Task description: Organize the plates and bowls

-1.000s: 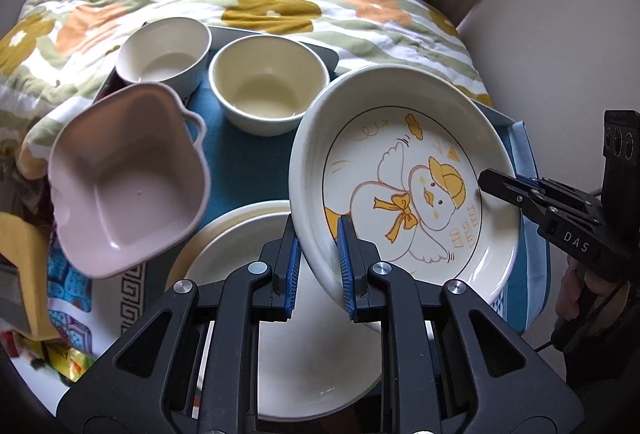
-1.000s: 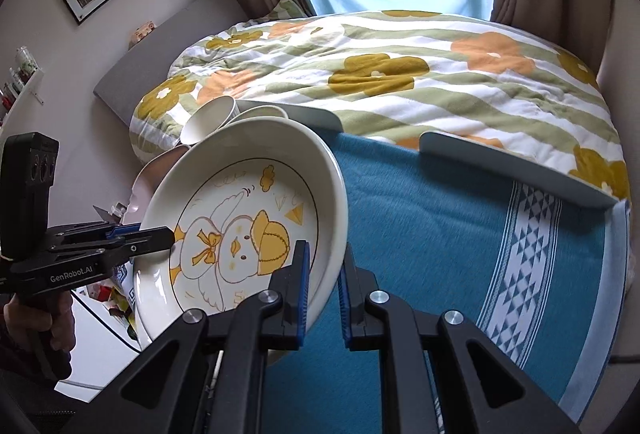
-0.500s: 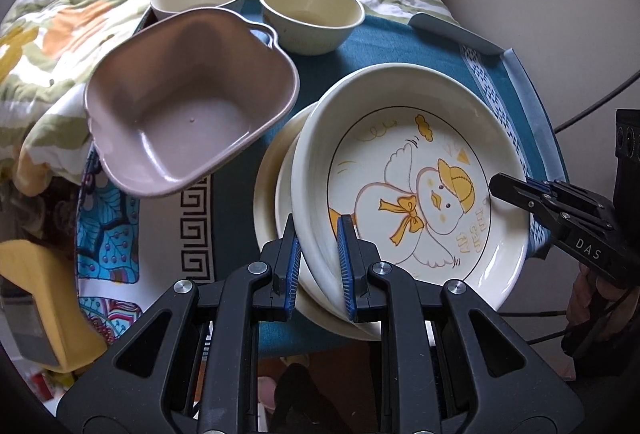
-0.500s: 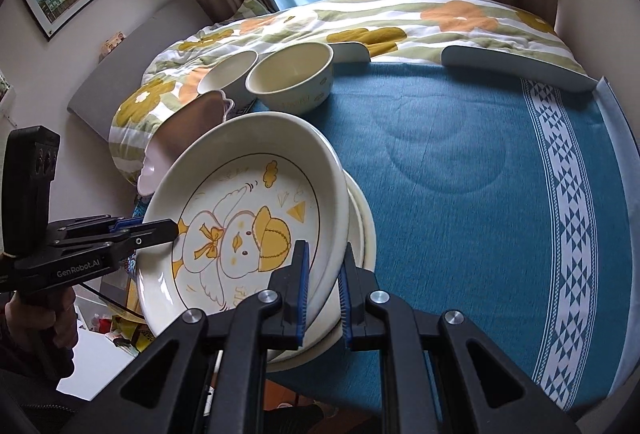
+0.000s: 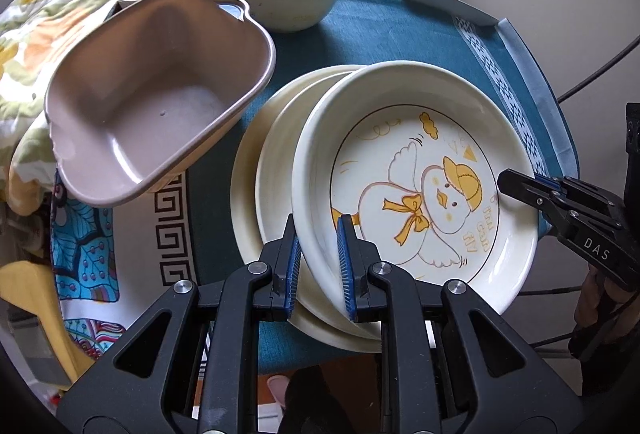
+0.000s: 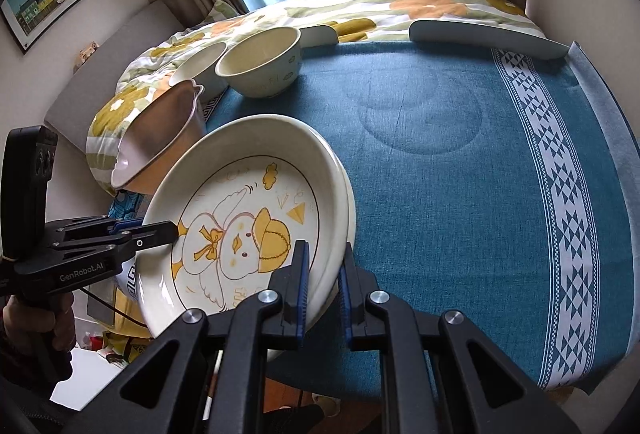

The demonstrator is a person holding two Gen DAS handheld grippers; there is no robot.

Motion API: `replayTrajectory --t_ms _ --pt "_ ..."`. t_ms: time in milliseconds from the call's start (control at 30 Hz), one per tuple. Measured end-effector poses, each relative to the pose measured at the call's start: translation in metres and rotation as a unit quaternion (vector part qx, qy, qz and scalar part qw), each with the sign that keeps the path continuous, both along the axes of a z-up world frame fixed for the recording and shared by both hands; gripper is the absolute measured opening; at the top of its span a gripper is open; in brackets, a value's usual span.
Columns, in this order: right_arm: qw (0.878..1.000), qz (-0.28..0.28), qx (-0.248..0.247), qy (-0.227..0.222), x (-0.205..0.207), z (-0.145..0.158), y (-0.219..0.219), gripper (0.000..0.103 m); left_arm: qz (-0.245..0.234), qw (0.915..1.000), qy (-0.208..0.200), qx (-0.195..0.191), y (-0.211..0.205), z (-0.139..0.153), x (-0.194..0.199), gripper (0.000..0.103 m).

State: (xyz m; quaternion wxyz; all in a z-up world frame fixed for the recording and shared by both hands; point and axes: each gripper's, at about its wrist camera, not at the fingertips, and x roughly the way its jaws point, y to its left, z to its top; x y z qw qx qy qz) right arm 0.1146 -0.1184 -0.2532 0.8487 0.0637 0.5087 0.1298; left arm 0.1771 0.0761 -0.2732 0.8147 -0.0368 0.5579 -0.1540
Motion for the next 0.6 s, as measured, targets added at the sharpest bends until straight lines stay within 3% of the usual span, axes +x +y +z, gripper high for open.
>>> replayTrajectory --t_ms 200,600 --pt "1.000 0.001 -0.010 -0.003 0.002 0.000 0.001 0.012 -0.004 0.9998 0.000 0.021 -0.008 -0.004 0.005 0.016" --pt "0.999 0.022 -0.030 -0.009 0.003 0.003 0.003 0.013 -0.005 0.9927 -0.034 0.115 -0.035 -0.004 0.005 0.017"
